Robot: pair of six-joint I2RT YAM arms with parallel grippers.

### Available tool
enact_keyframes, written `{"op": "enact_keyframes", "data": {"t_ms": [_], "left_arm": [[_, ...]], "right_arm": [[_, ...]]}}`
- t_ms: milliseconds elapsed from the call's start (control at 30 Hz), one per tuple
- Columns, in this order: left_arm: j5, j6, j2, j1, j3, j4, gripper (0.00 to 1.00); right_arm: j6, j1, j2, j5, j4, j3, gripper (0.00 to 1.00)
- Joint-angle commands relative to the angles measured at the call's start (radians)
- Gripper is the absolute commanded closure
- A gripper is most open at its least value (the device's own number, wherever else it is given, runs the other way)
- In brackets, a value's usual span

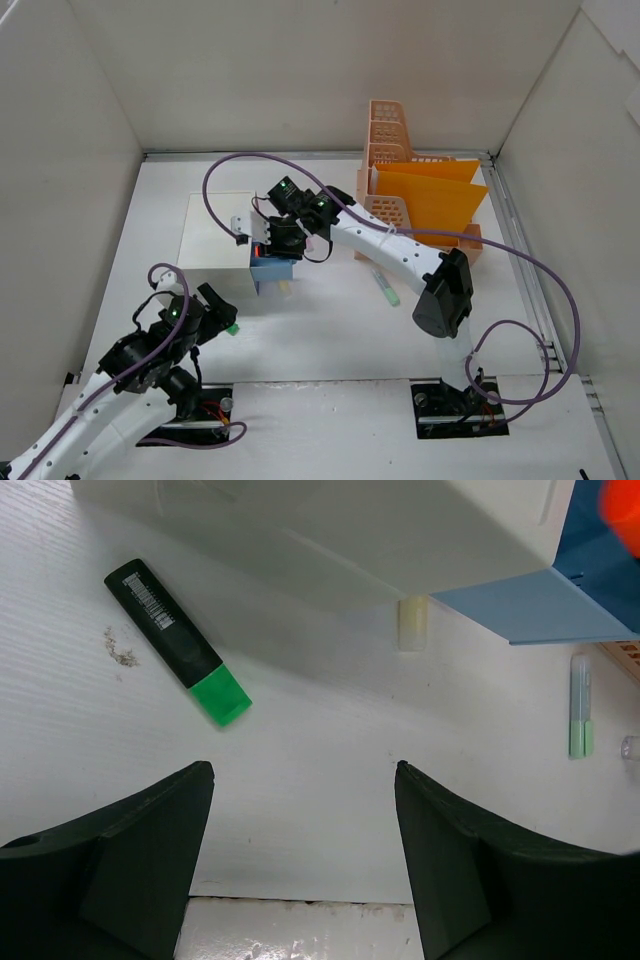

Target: Organize the desk

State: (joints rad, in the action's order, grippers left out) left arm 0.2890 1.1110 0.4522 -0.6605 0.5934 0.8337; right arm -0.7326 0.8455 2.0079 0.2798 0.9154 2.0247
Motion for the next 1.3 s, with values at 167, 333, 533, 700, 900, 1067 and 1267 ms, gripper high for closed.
{"op": "enact_keyframes", "data": {"t_ms": [167, 333, 533, 700, 900, 1067, 1267], "left_arm": [[0.018, 0.006, 0.017, -0.005, 0.013, -0.019, 0.31], [0.018, 0.018, 0.031, -0.005, 0.017, -0.01, 0.31], [0.006, 0.111, 0.199, -0.005, 0.031, -0.007, 0.48], [0.05, 0.292, 0.392, -0.069, 0.048, -0.001, 0.63], [0.146, 0.513, 0.587, -0.194, 0.086, 0.064, 0.49], [0.289, 0.596, 0.672, -0.251, 0.095, 0.042, 0.36], [0.349, 0.728, 0.732, -0.26, 0.059, 0.036, 0.3]], "right_arm": [[0.021, 0.017, -0.02, 0.001, -0.027, 0.078, 0.56], [0.041, 0.033, -0.035, 0.013, -0.024, 0.126, 0.56], [0.09, -0.003, -0.116, 0.061, -0.033, 0.138, 0.88], [0.16, -0.129, -0.221, 0.148, -0.075, 0.01, 0.88], [0.142, -0.197, -0.348, 0.177, -0.154, -0.159, 0.67], [0.141, -0.215, -0.415, 0.211, -0.187, -0.251, 0.66], [0.14, -0.238, -0.482, 0.226, -0.214, -0.346, 0.65]]}}
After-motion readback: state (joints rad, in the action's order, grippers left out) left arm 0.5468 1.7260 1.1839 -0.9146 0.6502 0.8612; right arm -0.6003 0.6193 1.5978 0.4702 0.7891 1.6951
